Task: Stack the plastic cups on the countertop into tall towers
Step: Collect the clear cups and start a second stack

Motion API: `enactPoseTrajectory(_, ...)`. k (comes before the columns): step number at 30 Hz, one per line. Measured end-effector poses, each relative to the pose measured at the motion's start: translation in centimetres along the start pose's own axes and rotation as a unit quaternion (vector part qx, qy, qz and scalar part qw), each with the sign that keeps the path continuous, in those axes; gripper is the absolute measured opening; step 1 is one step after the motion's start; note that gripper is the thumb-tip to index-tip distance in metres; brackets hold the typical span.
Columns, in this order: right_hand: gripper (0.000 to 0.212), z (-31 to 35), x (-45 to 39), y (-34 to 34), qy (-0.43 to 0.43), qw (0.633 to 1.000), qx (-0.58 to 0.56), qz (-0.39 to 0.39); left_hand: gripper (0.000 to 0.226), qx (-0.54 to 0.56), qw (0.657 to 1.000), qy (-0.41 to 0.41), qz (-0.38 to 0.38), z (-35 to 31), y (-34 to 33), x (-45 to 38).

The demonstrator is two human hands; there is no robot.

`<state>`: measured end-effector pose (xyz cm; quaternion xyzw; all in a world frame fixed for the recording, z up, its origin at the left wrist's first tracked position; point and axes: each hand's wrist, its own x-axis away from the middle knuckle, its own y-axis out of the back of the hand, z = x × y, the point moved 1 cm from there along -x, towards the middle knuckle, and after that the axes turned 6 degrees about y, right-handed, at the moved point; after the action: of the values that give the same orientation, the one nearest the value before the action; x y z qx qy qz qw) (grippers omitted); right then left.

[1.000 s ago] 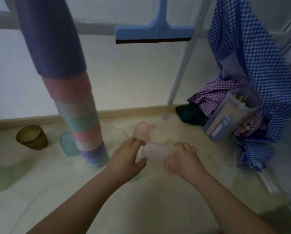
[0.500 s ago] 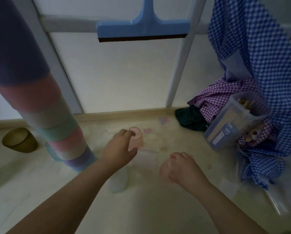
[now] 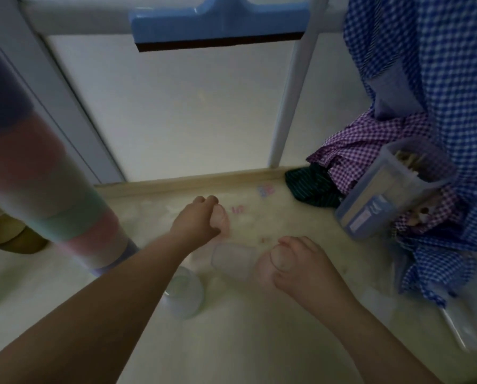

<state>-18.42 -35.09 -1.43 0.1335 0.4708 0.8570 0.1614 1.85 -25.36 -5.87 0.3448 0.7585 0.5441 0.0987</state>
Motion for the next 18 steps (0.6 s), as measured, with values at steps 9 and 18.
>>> enactPoseTrajectory(9,0.069,5.5,1.5,1.0,0.028,0.996,-0.070,-0.039,0.070,0.123,0.984,-0.071,-0.109,-1.0,8.4,9.2)
enactPoseTrajectory(18,0.060,11.9,-0.1,-2.6,0.110,0.990,-0.094,0.007,0.075,0.148,0.970,-0.043,-0.188,4.1,11.9,18.0)
